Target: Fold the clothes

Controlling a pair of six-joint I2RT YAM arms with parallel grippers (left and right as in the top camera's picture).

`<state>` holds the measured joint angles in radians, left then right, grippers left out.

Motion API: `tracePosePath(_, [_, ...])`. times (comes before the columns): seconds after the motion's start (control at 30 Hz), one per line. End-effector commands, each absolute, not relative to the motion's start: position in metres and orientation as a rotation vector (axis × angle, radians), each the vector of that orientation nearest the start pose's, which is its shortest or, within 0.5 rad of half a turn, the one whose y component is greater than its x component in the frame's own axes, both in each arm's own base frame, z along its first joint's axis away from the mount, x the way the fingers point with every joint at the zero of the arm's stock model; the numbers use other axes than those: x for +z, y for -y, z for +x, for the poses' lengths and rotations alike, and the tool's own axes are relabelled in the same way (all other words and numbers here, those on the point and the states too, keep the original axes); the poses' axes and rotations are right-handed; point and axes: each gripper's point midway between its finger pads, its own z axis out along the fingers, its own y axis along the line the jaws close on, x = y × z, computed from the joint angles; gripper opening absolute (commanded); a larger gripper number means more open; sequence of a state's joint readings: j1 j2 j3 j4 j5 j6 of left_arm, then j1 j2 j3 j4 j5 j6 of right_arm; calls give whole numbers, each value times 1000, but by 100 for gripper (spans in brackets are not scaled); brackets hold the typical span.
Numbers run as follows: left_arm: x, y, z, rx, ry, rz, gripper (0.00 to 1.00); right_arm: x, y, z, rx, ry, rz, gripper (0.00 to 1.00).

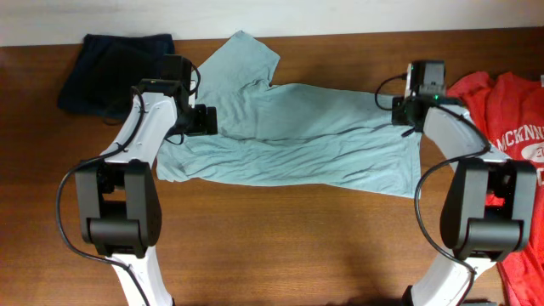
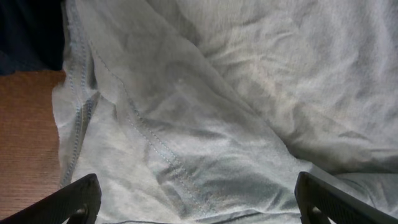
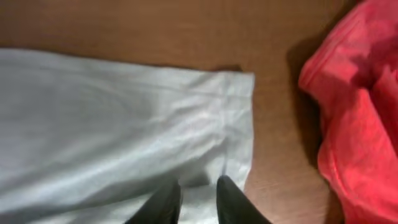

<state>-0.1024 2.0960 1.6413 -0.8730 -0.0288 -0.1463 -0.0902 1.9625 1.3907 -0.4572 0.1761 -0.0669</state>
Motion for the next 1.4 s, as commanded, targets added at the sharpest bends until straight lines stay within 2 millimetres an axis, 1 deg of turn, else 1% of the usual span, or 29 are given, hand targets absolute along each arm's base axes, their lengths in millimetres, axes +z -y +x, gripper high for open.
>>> tracePosePath(0.0, [65, 41, 462, -17, -2857, -68, 99, 132, 11, 495, -55, -2523, -181, 26])
tracePosePath(0.07, [65, 41, 462, -17, -2857, -68, 99, 143, -19, 493, 22, -2517, -331, 26])
tracePosePath(0.1, [65, 41, 462, -17, -2857, -68, 99, 145, -27, 492, 36, -2512, -368, 27])
tracePosePath(0.13, [65, 41, 462, -17, -2857, -68, 99, 147, -46, 490, 70, -2495, -459, 26])
tracePosePath(0.23, [65, 41, 462, -17, -2857, -68, 99, 147, -94, 482, 169, -2449, -647, 26])
tracePosePath(0.27, [65, 41, 462, -17, -2857, -68, 99, 146, -106, 480, 193, -2437, -698, 26])
tracePosePath(0.37, [65, 41, 462, -17, -2857, -68, 99, 141, -148, 466, 207, -2395, -885, 27])
tracePosePath(0.43, [65, 41, 462, -17, -2857, -68, 99, 140, -153, 464, 196, -2414, -862, 26])
tracePosePath(0.5, [65, 41, 462, -17, -2857, -68, 99, 139, -146, 467, 174, -2469, -723, 21])
tracePosePath(0.53, [65, 41, 462, -17, -2857, -68, 99, 138, -137, 469, 157, -2501, -633, 20])
tracePosePath(0.6, [65, 40, 461, -16, -2862, -68, 99, 136, -122, 471, 135, -2530, -550, 21])
tracePosePath(0.63, [63, 38, 447, 2, -2919, -66, 99, 134, -106, 471, 119, -2557, -506, 23])
tracePosePath(0.67, [62, 36, 440, 17, -2946, -60, 99, 133, -97, 470, 113, -2573, -485, 28])
tracePosePath(0.77, [60, 21, 421, 151, -3018, -6, 99, 126, -60, 464, 78, -2643, -395, 53])
tracePosePath(0.8, [60, 17, 416, 191, -3035, 4, 99, 124, -43, 461, 55, -2671, -352, 68])
tracePosePath(0.83, [60, 13, 411, 229, -3054, 17, 99, 123, -36, 460, 49, -2682, -331, 99])
tracePosePath(0.93, [61, 4, 399, 309, -3095, 33, 99, 120, 3, 456, 31, -2717, -218, 99])
tracePosePath(0.97, [61, 3, 399, 313, -3096, 33, 99, 120, 9, 456, 27, -2719, -201, 99])
tracePosePath(1.07, [61, 3, 397, 313, -3102, 33, 99, 121, 38, 455, 9, -2723, -112, 99])
tracePosePath(1.13, [61, 3, 397, 313, -3103, 33, 99, 121, 49, 454, 2, -2724, -80, 99])
tracePosePath(1.17, [61, 3, 397, 314, -3103, 33, 99, 120, 59, 452, -5, -2725, -49, 99])
tracePosePath(1.27, [61, 3, 397, 312, -3102, 32, 99, 120, 73, 450, -13, -2725, -9, 99])
tracePosePath(1.3, [61, 5, 400, 301, -3093, 30, 99, 120, 74, 450, -14, -2725, -3, 99])
tracePosePath(1.33, [61, 6, 412, 285, -3042, 22, 99, 120, 76, 450, -16, -2725, 0, 99])
tracePosePath(1.37, [64, 14, 437, 221, -2945, 9, 99, 121, 76, 450, -15, -2725, 1, 98])
